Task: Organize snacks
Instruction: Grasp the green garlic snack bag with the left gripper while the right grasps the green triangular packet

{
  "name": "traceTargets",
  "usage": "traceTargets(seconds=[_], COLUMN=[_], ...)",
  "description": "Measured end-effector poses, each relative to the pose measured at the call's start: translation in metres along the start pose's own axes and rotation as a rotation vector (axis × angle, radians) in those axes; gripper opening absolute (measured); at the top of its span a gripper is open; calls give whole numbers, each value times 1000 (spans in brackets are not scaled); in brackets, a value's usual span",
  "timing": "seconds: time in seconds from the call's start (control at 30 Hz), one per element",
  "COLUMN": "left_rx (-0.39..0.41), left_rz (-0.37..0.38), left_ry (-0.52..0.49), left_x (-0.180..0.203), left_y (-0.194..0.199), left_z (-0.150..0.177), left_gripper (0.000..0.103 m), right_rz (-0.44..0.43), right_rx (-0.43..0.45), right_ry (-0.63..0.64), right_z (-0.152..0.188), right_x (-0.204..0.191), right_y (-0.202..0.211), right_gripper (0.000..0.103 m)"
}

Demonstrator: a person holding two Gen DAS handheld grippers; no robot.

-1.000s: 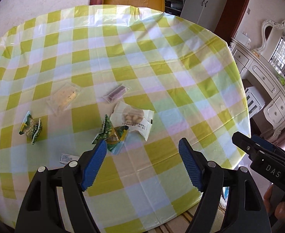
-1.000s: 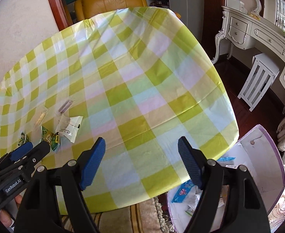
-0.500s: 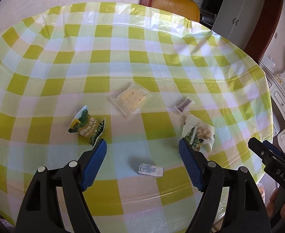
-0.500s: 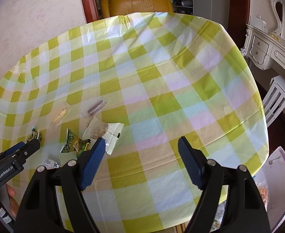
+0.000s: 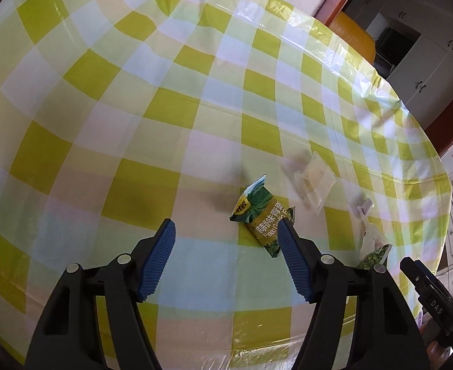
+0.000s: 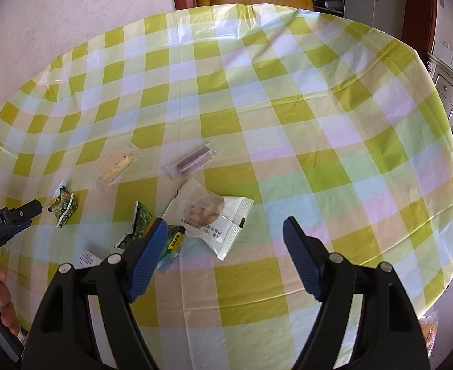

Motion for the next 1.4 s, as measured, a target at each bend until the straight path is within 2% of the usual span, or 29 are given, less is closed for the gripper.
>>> traceTargets(seconds=[0.1,0.3,0.47,0.7,0.77,0.8,0.83,0.87,1.23,1.37,1.4], left_rx=[-11,-26,-41,-37,-35,-33,-32,-30,-12,-8,-7], left_rz=[2,-8,-23,-109,-143,-153,-174,-195,-180,-187,-192], left_ry=[6,-44,-86,-172,-202,-216,-228,-243,-260,-267,-269], left_x=[-3,10,26,43,45,46,45,44,39,39,39], left_y=[-6,-17,-27,-38,-40,-40,-40,-40,-33,-32,-32], left_z=[3,4,-1,-3,-3,-2,-1,0,10,13,13], left_gripper=[61,61,63,65,59,51,43,42,39,38,38], right_rz=[7,20,0,-7,-17,-22,-26,-32,-60,-32,-21], right_rx=[-13,-12,-22,-36,-43,-48,-53,-59,-57,-39,-35], right_ry=[65,267,338,355,353,348,342,339,302,330,346], right_z=[-2,13,17,13,12,11,11,12,18,19,20], right_x=[-13,-47,-63,-65,-66,-66,-66,-66,-63,-66,-68], right_y=[-4,2,-7,-22,-26,-28,-29,-30,-25,-21,-20], right_gripper=[77,77,77,77,77,77,75,67,60,59,55])
Point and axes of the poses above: each gripper's, at about its wrist camera, not at the fingertips, and y roughly against the way its jaws point, x to its right, z to its underside, the point moved 10 cm from there along -y, roughly the way its jaws point, and after that the axes turned 11 degrees about -x, right-handed, at the moved point
